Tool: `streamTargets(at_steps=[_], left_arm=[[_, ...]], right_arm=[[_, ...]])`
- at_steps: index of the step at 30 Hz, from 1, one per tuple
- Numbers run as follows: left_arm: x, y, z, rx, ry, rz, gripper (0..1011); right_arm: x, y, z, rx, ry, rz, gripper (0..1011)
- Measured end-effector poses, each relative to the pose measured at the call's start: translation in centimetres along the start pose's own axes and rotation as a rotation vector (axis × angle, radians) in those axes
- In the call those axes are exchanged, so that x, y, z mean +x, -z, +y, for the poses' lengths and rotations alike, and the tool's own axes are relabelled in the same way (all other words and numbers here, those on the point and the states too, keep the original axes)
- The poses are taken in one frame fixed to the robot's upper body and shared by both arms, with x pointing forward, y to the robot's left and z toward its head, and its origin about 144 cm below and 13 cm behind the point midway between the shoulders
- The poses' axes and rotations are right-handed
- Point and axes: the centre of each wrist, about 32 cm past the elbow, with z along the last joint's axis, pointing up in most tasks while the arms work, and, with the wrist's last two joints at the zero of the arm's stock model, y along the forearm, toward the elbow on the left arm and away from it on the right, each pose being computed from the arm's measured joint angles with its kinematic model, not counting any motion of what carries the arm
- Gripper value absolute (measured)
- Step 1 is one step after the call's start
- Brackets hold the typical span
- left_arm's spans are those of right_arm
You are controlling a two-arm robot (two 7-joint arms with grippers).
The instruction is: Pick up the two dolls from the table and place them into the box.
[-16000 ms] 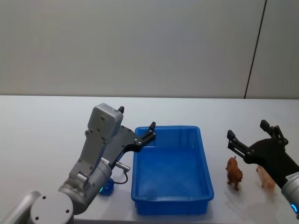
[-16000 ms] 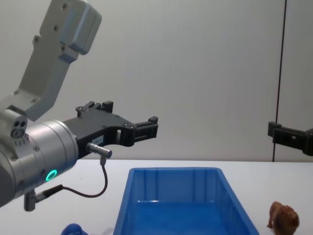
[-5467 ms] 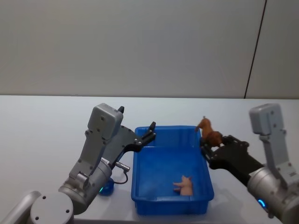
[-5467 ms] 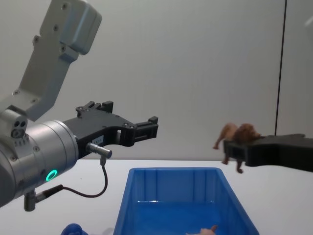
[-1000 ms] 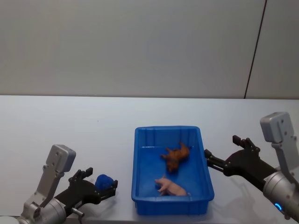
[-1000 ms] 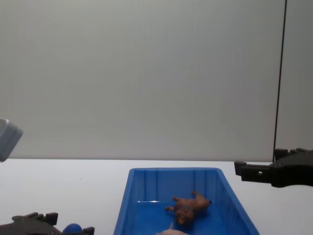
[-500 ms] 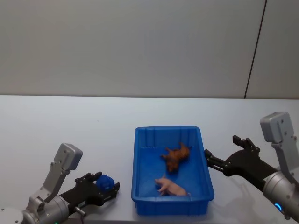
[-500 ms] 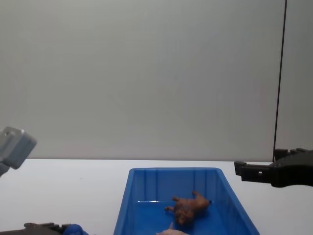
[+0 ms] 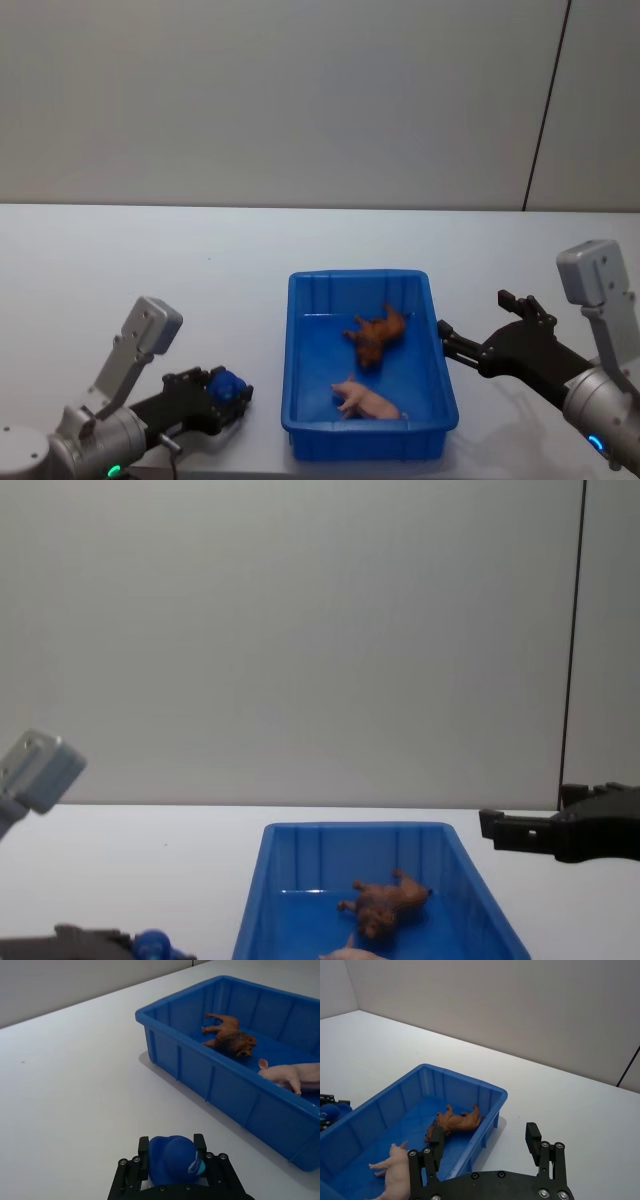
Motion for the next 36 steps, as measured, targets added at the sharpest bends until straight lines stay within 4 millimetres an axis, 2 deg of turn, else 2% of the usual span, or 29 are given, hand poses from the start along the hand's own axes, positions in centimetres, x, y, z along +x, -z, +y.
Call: streamTargets(at_steps=[10,18,25,36], left_arm=[[0.7,-3.9,1.0,-0.033,-0.029,-0.11,475],[1.1,-6.8,0.8,-0.082,-0.027,-0.189,425],[1.2,-8.6,-1.1,-0.148,0.023,-0.234,368],[0.8,-10.3,-4.6,-0.224,0.107,-0.268,314]], right_arm=[[0.0,0.0,0.0,0.0,0.0,0.0,1001],[0.0,0.0,0.0,0.0,0.0,0.0,1001],[0.0,0.0,0.0,0.0,0.0,0.0,1001],[0.0,0.0,0.0,0.0,0.0,0.0,1001]])
